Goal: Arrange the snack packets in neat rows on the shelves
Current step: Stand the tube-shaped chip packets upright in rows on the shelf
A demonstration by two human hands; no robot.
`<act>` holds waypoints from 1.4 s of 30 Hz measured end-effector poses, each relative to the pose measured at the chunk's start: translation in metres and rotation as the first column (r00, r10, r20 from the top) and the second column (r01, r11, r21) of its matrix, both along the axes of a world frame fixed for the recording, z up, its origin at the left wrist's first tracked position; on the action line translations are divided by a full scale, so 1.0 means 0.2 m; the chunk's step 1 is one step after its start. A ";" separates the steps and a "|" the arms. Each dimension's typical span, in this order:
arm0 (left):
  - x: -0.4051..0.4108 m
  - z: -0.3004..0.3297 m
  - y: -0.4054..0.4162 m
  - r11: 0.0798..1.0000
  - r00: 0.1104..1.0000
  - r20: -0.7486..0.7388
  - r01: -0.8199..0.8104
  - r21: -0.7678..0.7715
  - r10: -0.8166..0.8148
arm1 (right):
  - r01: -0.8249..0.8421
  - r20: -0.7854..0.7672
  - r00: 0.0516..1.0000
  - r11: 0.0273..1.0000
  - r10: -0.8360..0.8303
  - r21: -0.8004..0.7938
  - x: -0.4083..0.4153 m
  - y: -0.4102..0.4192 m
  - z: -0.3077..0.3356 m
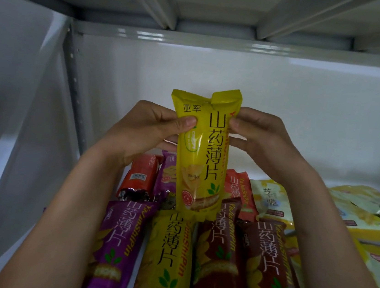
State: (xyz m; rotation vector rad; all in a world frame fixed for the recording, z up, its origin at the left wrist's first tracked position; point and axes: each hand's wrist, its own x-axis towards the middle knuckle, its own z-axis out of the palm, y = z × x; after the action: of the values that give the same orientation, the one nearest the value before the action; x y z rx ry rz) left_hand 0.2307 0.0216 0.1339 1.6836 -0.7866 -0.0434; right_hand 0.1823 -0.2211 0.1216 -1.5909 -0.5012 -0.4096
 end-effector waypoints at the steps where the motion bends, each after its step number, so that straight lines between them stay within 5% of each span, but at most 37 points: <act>1: 0.00 0.00 0.00 1.000 1.000 0.015 -0.008 -0.002 0.008 | -0.035 -0.020 0.999 0.999 0.036 0.035 0.00 0.00 0.01; 7: -0.02 0.00 -0.02 0.996 0.998 0.053 0.012 0.085 -0.017 | 0.025 0.020 0.999 0.993 -0.027 0.118 0.00 0.04 0.02; 18: -0.07 0.03 -0.07 0.991 0.987 0.143 0.091 -0.096 -0.077 | 0.066 0.060 0.996 0.992 -0.073 0.104 -0.02 0.06 0.03; 42: -0.02 -0.01 -0.08 0.979 0.996 0.032 0.084 -0.186 -0.079 | 0.164 0.004 0.986 0.984 -0.164 0.066 -0.03 0.11 0.05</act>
State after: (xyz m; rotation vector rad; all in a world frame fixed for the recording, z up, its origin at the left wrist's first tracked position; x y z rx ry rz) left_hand 0.2272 0.0057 0.1321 1.4764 -0.8515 -0.0058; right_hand 0.1755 -0.2000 0.1321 -1.5731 -0.3609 -0.5525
